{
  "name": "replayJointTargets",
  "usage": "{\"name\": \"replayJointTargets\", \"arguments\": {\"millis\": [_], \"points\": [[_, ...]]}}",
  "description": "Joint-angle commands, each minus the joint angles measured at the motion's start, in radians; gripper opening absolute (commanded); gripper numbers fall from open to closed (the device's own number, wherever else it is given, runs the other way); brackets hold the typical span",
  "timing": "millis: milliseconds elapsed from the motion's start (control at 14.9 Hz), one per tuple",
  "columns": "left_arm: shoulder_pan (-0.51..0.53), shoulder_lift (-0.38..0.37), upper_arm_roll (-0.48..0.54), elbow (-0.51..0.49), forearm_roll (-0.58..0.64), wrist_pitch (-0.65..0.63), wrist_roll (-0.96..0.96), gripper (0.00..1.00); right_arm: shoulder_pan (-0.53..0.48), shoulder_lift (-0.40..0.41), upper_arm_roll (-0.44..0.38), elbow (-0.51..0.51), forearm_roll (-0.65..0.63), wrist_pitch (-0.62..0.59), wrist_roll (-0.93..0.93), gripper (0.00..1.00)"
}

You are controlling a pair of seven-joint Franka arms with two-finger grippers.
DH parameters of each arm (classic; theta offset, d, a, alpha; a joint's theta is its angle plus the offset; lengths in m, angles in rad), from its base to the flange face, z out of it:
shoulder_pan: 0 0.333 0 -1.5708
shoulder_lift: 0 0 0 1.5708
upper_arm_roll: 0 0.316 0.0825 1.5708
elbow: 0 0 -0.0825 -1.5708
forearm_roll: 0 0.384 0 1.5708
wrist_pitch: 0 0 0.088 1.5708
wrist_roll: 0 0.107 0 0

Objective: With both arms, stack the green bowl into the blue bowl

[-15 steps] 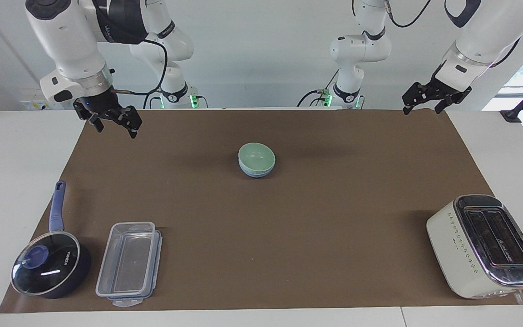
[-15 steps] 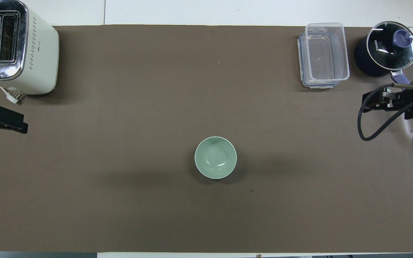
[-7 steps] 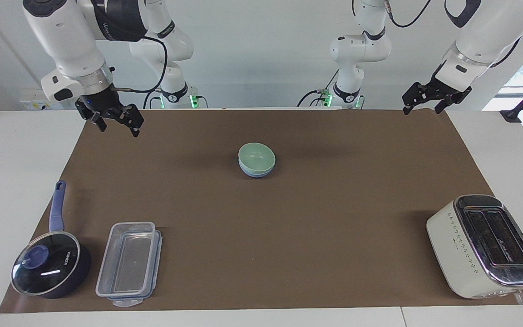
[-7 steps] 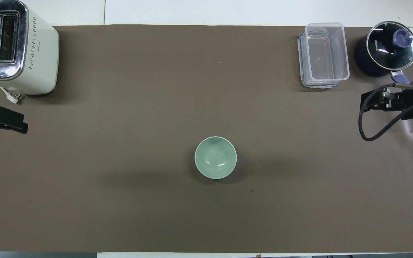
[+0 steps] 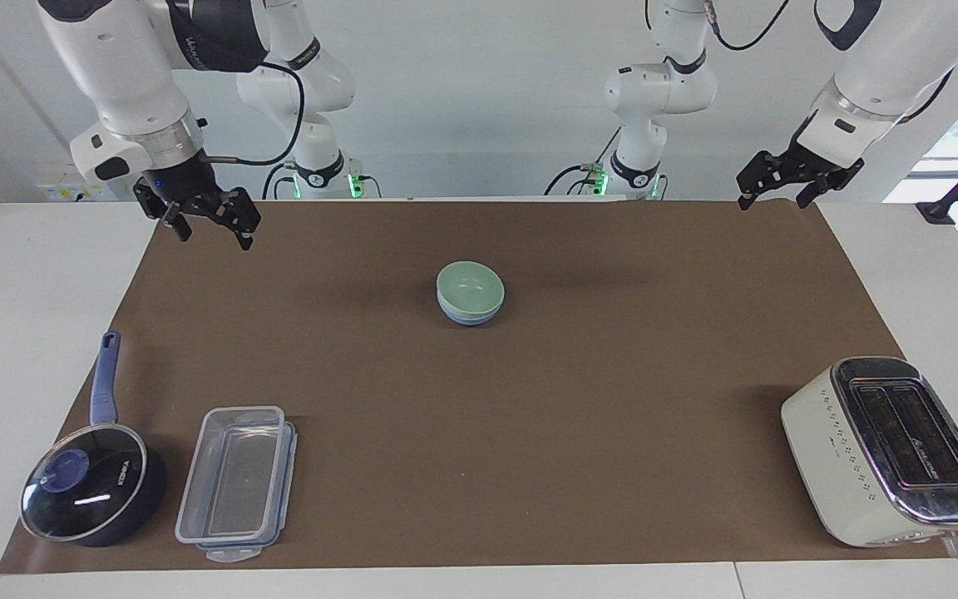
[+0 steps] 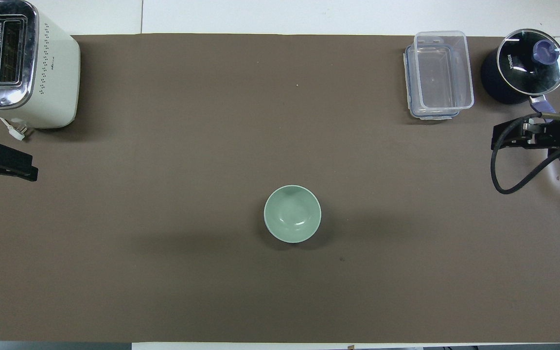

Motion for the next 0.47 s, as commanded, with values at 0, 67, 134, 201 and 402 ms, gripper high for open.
{"name": "replayJointTargets", "arguments": {"millis": [0,67,134,201,402], "points": [[0.014,-0.022,-0.01,-0.018,0.006,-0.005,0.005,1.0,-0.013,-0.013,0.003,-0.006,0.017,-0.004,-0.075,1.0],[0.014,-0.022,-0.01,-0.018,0.006,-0.003,0.005,1.0,-0.011,-0.014,0.001,-0.006,0.017,-0.006,-0.079,1.0],[0.014,-0.022,-0.01,-0.018,0.006,-0.005,0.005,1.0,-0.011,-0.014,0.001,-0.006,0.017,-0.004,-0.079,1.0],[0.014,-0.022,-0.01,-0.018,0.006,-0.003,0.005,1.0,-0.011,-0.014,0.001,-0.007,0.017,-0.003,-0.079,1.0],[0.014,-0.022,-0.01,-0.018,0.006,-0.003,0.005,1.0,-0.011,-0.014,0.001,-0.009,0.018,-0.001,-0.076,1.0]]}}
